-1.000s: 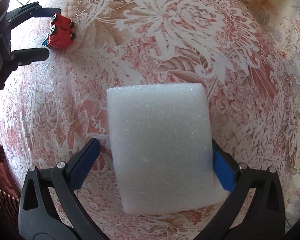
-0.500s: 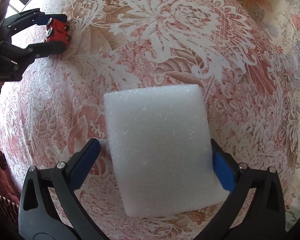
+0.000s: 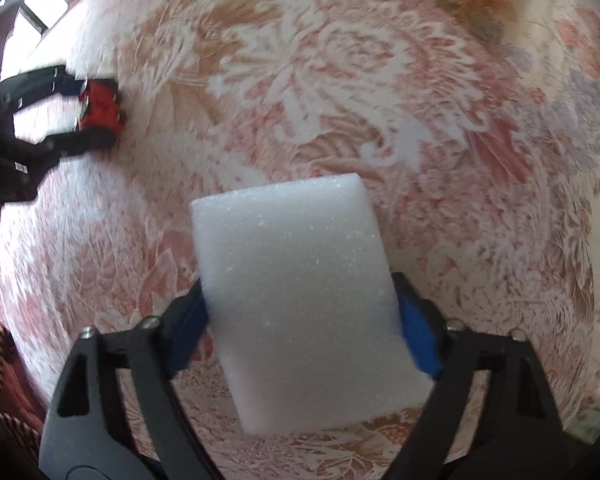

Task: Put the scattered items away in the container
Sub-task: 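Grasp the white foam block with the right tool while the left tool grasps the red toy car, then lift the foam block and red car and carry both over the purple box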

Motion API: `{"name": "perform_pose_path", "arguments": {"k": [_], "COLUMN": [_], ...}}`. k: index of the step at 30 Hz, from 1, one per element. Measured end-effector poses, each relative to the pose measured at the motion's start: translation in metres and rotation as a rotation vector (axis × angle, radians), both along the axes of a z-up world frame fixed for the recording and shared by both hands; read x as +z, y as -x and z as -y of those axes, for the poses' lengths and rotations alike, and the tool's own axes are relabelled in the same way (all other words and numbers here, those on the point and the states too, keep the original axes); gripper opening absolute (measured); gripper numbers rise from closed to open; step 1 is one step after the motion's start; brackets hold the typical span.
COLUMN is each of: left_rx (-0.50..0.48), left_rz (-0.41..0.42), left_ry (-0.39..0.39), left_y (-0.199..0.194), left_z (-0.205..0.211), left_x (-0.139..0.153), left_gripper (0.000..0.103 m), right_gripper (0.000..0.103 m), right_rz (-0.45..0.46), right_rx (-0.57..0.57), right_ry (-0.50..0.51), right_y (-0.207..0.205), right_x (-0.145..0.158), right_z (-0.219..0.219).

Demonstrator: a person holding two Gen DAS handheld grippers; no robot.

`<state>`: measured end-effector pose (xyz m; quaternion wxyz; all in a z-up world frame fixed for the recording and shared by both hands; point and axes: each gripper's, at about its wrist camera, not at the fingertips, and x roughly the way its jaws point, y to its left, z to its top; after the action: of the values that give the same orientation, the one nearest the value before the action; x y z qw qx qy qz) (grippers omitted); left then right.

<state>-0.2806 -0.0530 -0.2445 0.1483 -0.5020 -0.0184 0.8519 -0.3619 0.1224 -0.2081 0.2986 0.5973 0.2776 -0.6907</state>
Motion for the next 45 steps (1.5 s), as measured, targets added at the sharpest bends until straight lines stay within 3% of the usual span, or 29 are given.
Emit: {"name": "perform_pose_path", "arguments": {"k": [11,22,29,32,34,37,45], "left_rx": [-0.029,-0.11,-0.19,-0.245,-0.276,-0.331,-0.585], "left_rz": [-0.001,0.014,0.042,0.057,0.058,0.053,-0.049], "left_ry": [-0.007,-0.027,-0.023,-0.011,-0.01,-0.02,-0.077], "left_y": [-0.003,-0.029,-0.07,-0.094,-0.105,-0.124,-0.171], "left_z": [-0.012,-0.045,-0.066,-0.079,-0.088,-0.108,-0.206], "left_x": [0.007,0.023,0.037,0.043,0.049,0.062,0.124], "left_gripper": [0.058,0.058,0.058,0.058,0.058,0.058,0.058], "right_gripper": [0.084,0.084,0.084,0.084,0.084,0.084,0.084], "right_rz": [-0.019,0.008,0.031,0.032,0.022,-0.002,-0.116], "right_rx": [-0.092,-0.196,-0.321,-0.366,-0.406,-0.473,-0.681], "right_ry": [0.048,0.095,0.127,0.154,0.17,0.201,0.24], "right_y": [-0.005,-0.052,-0.112,-0.181,-0.214,-0.221,-0.29], "right_x": [0.03,0.08,0.113,0.095,0.1,0.043,0.107], "right_z": [-0.006,-0.017,-0.032,-0.066,-0.126,-0.109,-0.183]}}
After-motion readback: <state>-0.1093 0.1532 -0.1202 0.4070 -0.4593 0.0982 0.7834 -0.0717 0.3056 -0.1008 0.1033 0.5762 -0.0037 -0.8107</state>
